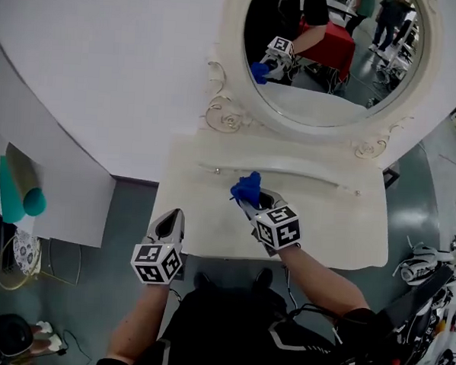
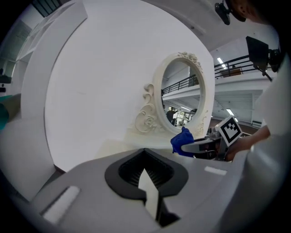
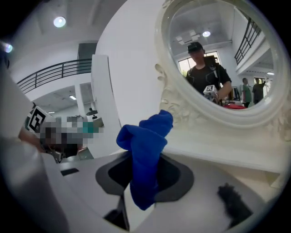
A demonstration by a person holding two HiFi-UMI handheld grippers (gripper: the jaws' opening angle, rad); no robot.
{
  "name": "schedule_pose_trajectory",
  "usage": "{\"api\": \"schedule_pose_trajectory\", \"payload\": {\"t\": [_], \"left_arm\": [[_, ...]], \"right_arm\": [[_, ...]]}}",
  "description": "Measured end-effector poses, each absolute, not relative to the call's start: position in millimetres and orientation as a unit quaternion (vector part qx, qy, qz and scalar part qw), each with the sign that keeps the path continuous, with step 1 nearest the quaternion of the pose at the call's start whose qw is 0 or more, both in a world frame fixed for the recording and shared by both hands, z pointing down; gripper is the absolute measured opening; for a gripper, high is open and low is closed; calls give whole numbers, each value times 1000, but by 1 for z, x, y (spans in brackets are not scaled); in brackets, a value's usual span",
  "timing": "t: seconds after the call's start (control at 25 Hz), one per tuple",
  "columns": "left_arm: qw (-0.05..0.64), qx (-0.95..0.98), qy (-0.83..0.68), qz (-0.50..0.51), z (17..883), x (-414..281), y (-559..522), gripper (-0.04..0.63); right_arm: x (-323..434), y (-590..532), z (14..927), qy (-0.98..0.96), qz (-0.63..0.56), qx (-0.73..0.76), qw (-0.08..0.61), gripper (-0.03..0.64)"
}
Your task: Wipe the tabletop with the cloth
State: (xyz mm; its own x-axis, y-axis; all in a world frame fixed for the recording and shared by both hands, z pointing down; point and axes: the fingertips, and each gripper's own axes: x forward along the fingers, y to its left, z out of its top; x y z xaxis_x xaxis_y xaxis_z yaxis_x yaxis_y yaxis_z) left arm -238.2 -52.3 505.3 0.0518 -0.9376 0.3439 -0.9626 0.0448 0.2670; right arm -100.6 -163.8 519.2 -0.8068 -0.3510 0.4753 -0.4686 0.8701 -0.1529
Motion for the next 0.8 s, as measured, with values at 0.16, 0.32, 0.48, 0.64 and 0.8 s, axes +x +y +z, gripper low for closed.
{"api": "schedule_pose_trajectory", "payload": {"t": [0.16, 0.32, 0.48, 0.64, 0.8], "left_arm": [[225, 660, -716, 23, 510, -290, -21, 9], [228, 643, -731, 17, 516, -333, 4, 9], [222, 638, -737, 30, 524, -362, 25, 9], [231, 638, -734, 37, 539, -383, 38, 9], [237, 637, -732, 39, 547, -397, 42, 9]], "right_arm": [[-173, -134, 529, -950, 128, 167, 231, 126], [-235, -108, 542, -953, 125, 136, 242, 126], [-285, -84, 561, -954, 120, 107, 255, 126], [-325, -68, 584, -950, 111, 99, 273, 126], [-353, -60, 608, -945, 104, 102, 295, 126]]}}
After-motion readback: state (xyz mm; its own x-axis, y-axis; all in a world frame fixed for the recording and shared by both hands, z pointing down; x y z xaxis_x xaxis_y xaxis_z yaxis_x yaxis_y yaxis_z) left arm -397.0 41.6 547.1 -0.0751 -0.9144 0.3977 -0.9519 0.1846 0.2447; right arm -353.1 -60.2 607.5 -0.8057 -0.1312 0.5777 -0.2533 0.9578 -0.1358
